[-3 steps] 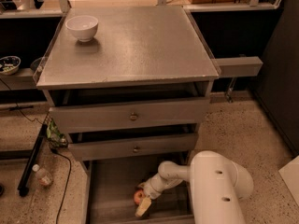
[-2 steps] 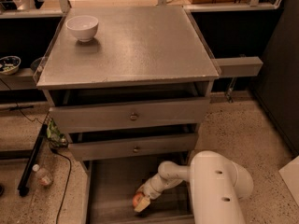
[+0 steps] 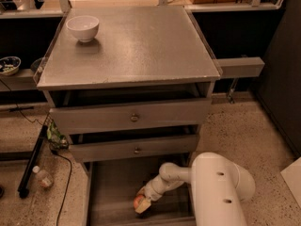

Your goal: Pick apple from bottom drawer and place on counter

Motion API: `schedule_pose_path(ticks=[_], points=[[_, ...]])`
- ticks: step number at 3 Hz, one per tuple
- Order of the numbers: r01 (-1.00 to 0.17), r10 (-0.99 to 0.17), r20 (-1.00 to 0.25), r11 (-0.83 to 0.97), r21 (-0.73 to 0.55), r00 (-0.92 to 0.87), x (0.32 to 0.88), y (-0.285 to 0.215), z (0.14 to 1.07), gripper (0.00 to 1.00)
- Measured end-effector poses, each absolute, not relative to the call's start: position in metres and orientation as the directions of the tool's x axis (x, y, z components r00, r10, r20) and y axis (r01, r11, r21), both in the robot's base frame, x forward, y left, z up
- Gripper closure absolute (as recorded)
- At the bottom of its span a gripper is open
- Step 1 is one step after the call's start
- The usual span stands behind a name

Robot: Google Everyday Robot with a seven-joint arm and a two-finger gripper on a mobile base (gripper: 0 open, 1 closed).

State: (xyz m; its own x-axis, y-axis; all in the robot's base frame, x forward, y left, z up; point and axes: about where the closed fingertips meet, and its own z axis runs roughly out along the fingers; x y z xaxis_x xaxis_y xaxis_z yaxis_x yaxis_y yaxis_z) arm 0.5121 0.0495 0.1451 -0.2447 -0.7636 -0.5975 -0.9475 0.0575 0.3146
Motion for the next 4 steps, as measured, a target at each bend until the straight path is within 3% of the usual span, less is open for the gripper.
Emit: schedule_pose_path(ticks=[1, 4], points=[[-0.947, -0.764, -0.597, 0.057, 0.315, -0.245, 0.512, 0.050, 0.145, 1.00], [-0.961, -0.793, -0.574, 0.053, 0.273, -0.206, 0.511, 0.053, 0.186, 1.00]])
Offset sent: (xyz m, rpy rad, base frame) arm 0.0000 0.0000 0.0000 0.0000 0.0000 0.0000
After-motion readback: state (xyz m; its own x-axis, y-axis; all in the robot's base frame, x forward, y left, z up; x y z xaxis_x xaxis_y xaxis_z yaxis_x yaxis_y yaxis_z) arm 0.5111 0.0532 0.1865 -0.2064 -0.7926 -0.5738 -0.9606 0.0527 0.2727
